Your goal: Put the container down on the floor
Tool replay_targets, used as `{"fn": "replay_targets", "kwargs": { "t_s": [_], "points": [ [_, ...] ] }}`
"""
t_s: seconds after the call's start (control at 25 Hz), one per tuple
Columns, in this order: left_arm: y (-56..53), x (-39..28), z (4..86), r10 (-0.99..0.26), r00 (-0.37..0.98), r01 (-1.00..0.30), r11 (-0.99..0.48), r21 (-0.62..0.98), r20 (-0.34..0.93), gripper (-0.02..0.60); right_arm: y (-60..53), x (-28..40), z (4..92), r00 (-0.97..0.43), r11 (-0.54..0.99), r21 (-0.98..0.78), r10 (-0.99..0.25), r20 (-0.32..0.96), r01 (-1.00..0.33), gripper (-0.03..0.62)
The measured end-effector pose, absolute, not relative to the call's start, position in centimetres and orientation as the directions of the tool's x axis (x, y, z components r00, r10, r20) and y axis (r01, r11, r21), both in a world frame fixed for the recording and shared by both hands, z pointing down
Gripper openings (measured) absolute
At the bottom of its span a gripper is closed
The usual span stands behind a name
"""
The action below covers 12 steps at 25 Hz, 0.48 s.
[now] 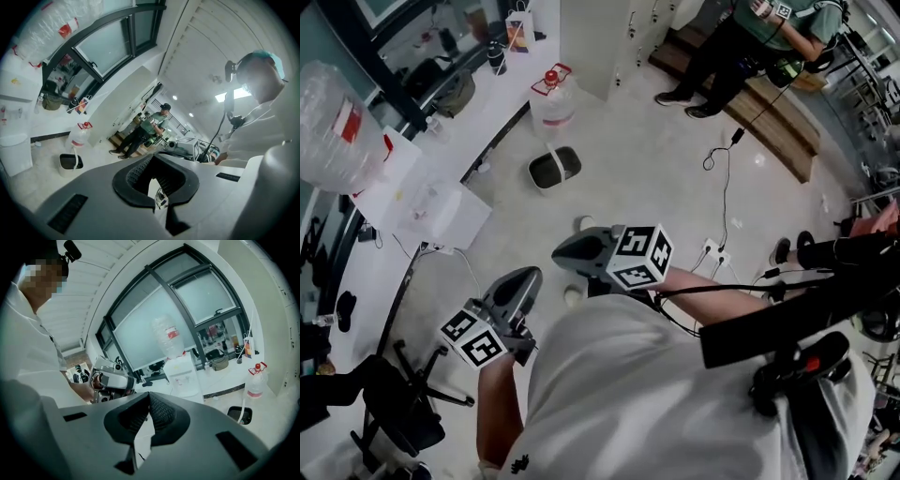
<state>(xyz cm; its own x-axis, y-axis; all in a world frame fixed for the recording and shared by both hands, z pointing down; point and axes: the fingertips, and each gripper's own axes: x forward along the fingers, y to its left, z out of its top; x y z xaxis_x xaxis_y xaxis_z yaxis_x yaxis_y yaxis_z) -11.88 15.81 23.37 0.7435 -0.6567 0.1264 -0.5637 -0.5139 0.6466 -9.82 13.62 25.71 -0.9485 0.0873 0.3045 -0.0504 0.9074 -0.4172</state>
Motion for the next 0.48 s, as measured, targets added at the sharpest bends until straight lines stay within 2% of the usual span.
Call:
{"fn": "replay_targets", "kwargs": {
  "t_s": [0.48],
  "points": [
    [15.44,-12.31,24.26,-0.648,0.751,-0.555,-0.51,0.657,0.131,0.009,13.52,-10.48,26.28,-0.942,0.911,-0.41,0.096,0.323,-0.048,0.015]
  ]
}}
